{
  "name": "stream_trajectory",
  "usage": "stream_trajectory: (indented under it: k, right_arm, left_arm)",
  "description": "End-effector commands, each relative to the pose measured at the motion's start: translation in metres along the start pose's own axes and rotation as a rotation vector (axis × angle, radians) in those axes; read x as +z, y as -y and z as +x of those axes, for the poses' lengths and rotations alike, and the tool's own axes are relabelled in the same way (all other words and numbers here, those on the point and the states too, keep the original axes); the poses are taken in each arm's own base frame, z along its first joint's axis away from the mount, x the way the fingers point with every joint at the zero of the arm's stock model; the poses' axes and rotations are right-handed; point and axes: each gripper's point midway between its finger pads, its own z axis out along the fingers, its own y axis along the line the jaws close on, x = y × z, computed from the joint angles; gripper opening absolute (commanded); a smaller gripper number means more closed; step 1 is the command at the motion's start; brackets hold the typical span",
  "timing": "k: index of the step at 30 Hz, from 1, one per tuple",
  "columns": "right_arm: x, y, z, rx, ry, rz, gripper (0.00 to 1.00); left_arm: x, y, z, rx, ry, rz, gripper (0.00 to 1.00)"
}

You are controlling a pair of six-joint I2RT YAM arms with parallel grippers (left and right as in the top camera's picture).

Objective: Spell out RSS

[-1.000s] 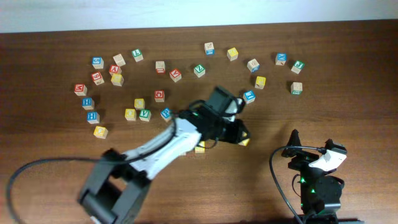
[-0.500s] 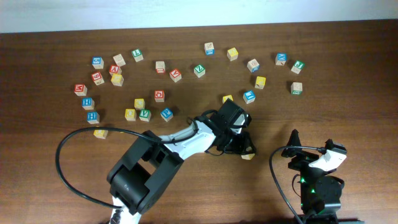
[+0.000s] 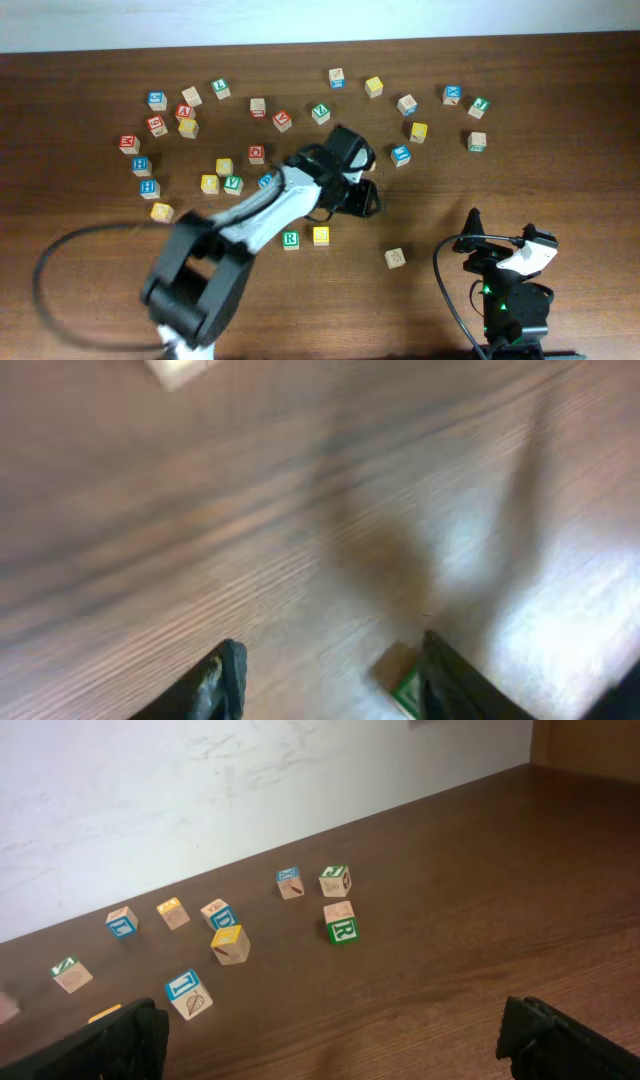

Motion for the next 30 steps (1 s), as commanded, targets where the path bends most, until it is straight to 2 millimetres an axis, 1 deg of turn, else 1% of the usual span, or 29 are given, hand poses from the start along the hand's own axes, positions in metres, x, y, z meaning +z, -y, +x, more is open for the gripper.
stream_trajectory:
  k: [1,2,3,4,5,6,7,9,10,11,14,16,19,23,25,27,30]
  right_arm:
    - [0.000,0.006,0.002,-0.009,-0.001,0.028,0.98]
    - [0.000,0.006,0.002,-0.009,-0.001,0.028,0.98]
    - [0.000,0.006,0.002,-0.009,-0.001,0.028,0.98]
    - [0.000,0.006,0.002,-0.009,-0.001,0.028,0.98]
    - [0.000,0.006,0.002,-0.009,-0.001,0.028,0.98]
    - [0.000,0.006,0.002,-0.009,-0.001,0.028,0.98]
    - [0.000,0.006,0.002,-0.009,-0.001,0.028,0.98]
    - [0.000,0.006,0.002,-0.009,-0.001,0.028,0.98]
    - [0.000,0.006,0.002,-0.009,-0.001,0.028,0.98]
    - [0.000,0.006,0.002,-0.009,-0.001,0.028,0.98]
    - [0.000,0.006,0.002,-0.009,-0.001,0.028,0.98]
    - [0.000,0.006,0.002,-0.009,-0.001,0.028,0.98]
    - [0.000,0.006,0.002,-0.009,-0.001,0.028,0.98]
    - [0.000,0.006,0.002,-0.009,-0.001,0.028,0.98]
    - [0.000,0.006,0.002,-0.009,-0.001,0.028,0.98]
    - [0.000,0.006,0.002,-0.009,-0.001,0.028,0.98]
    - [0.000,0.006,0.002,-0.009,-0.001,0.028,0.98]
  left_arm:
    - [-0.067,0.021,-0.003,0.148,0.060,-0.066,0.22]
    - [-0.064,0.022,0.014,0.146,-0.005,-0.077,0.15]
    - [-0.058,0.027,0.034,0.155,-0.069,-0.075,0.11]
    - [-0.049,0.037,0.051,0.186,-0.108,-0.063,0.09]
    - [-0.040,0.045,0.062,0.216,-0.126,-0.057,0.01]
    - [-0.030,0.053,0.073,0.225,-0.141,-0.049,0.00]
    - [-0.017,0.056,0.081,0.201,-0.161,-0.052,0.00]
    - [0.005,0.052,0.086,0.170,-0.194,-0.053,0.00]
    - [0.018,0.062,0.092,0.161,-0.228,0.023,0.00]
    - [0.026,0.072,0.097,0.156,-0.255,0.094,0.00]
    - [0.041,0.066,0.103,0.144,-0.286,0.094,0.00]
    - [0.043,0.068,0.098,0.152,-0.266,0.100,0.00]
    - [0.044,0.059,0.093,0.157,-0.242,0.044,0.00]
    - [0.045,0.067,0.084,0.171,-0.204,0.082,0.00]
    - [0.043,0.071,0.083,0.159,-0.215,0.123,0.00]
    - [0.042,0.072,0.081,0.165,-0.207,0.126,0.00]
    - [0.038,0.082,0.067,0.179,-0.174,0.142,0.00]
